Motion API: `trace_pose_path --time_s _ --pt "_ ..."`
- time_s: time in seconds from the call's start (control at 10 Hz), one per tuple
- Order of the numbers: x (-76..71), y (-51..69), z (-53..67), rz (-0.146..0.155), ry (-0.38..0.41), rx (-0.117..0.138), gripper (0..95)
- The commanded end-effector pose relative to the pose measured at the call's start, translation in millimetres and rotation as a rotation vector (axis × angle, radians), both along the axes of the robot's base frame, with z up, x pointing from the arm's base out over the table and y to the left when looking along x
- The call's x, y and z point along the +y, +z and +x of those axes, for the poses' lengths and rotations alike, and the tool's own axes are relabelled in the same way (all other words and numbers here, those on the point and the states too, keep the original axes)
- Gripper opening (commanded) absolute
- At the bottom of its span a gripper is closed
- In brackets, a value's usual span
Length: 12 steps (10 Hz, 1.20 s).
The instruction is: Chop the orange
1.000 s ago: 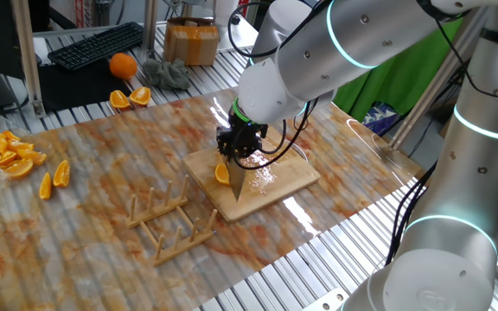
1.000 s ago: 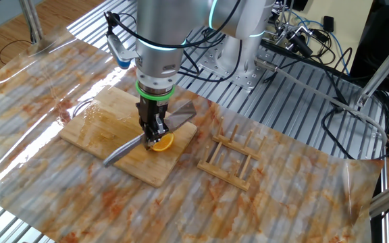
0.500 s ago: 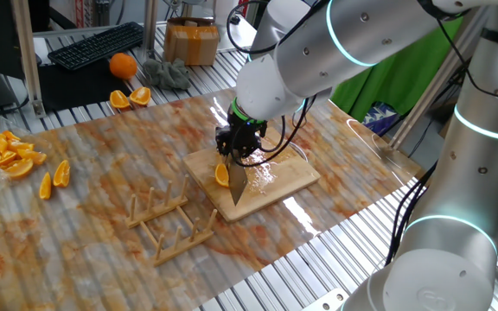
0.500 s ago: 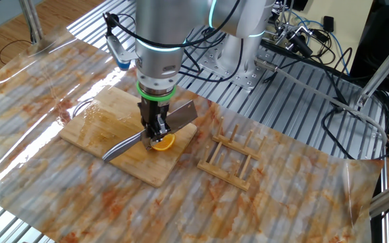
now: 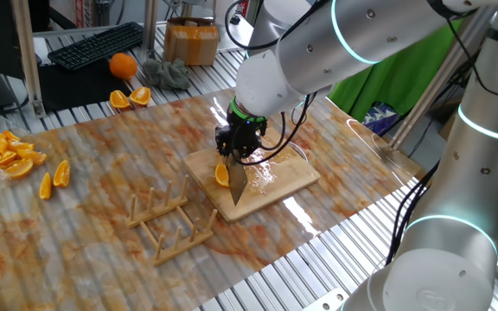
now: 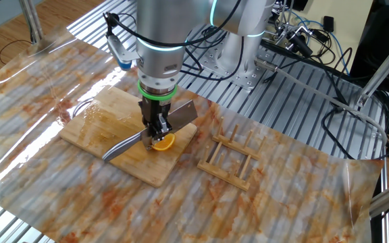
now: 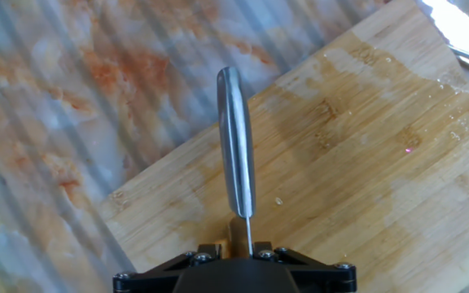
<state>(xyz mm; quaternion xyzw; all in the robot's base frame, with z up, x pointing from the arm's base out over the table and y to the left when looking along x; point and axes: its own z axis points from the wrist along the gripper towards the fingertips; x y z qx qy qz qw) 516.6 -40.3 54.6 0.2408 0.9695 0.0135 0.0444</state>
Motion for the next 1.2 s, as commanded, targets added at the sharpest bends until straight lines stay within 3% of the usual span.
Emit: trace_pose_path --time_s 0.1,0.6,1.2 --pt "-0.1 -0.9 0.7 -0.004 0.007 0.003 0.0" --pt "-0.2 0.1 0.8 -0.011 0.033 0.004 0.0" --pt "8.1 12.2 -7.0 -0.007 0.0 0.003 0.0"
